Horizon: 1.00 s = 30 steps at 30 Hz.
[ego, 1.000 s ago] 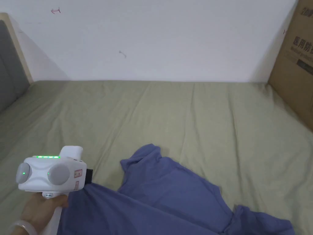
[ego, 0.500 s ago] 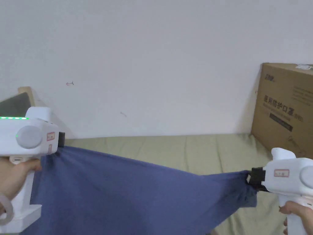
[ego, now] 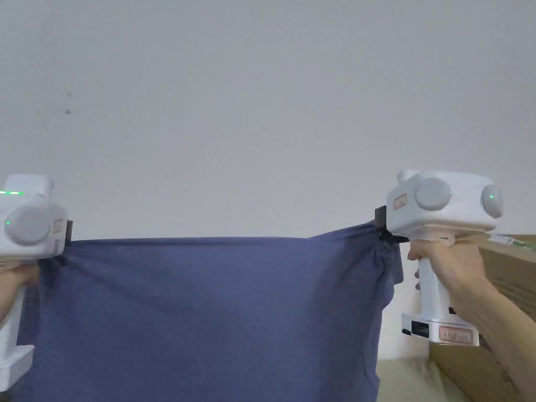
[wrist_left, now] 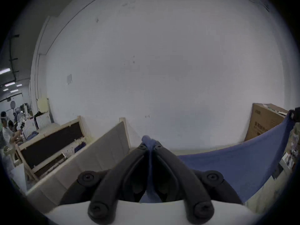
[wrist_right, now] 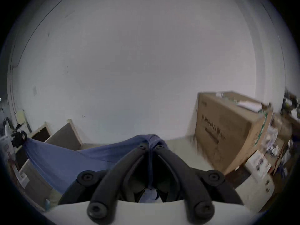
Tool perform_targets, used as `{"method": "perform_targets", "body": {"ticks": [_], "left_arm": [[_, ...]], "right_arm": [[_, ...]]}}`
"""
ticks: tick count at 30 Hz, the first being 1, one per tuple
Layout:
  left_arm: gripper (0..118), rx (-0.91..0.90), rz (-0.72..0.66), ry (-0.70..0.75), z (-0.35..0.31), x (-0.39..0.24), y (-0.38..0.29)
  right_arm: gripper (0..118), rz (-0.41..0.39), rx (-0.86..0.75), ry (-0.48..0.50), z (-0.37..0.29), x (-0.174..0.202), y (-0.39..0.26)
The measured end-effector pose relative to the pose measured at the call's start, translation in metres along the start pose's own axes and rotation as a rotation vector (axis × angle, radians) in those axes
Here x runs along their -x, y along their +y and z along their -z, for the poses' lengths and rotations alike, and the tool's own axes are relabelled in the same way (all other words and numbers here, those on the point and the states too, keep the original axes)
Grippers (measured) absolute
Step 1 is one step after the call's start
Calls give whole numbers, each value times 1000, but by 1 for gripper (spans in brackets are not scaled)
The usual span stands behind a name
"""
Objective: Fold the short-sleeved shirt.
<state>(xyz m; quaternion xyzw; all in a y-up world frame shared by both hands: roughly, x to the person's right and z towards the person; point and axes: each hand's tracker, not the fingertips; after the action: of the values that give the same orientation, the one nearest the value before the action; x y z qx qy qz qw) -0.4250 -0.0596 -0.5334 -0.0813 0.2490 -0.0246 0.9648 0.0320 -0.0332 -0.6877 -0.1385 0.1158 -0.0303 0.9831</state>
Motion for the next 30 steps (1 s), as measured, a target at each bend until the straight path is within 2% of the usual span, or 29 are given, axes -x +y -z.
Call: {"method": "perform_targets", "body": {"ticks": [4,7,8,9,11,13,14,18,22,24,28,30], "left_arm": [[1,-60,4,26,36,-14,37],[1,-124,36,18,58,-27,59],[1,-155,65,14,63,-31,62],[1,-185,80,29,69,-37,61],[1,-202,118,33,87,-43,53],[1,-180,112,16,108,-46,35],[1,-158,117,18,117,-48,24],[1,-69,117,28,163,-55,-46],[1,123,190,-9,205,-72,-143],[1,217,234,-18,219,-82,-192],[1,399,208,-44,234,-93,-289],[1,482,213,-55,234,-95,-327]], "right_arm": [[3,-6,-18,-17,26,0,37],[3,51,-45,-58,43,-8,51],[3,48,-49,-65,47,-8,52],[3,41,-70,-63,50,-9,52],[3,-33,-92,-98,58,-6,49],[3,-36,-89,-94,70,-5,33],[3,-58,-71,-94,77,-4,25],[3,-62,31,-70,124,-4,-35],[3,-66,221,-83,184,-6,-122],[3,-57,301,-81,208,-8,-168],[3,-6,476,-76,244,-17,-261],[3,-14,556,-84,256,-28,-300]]}}
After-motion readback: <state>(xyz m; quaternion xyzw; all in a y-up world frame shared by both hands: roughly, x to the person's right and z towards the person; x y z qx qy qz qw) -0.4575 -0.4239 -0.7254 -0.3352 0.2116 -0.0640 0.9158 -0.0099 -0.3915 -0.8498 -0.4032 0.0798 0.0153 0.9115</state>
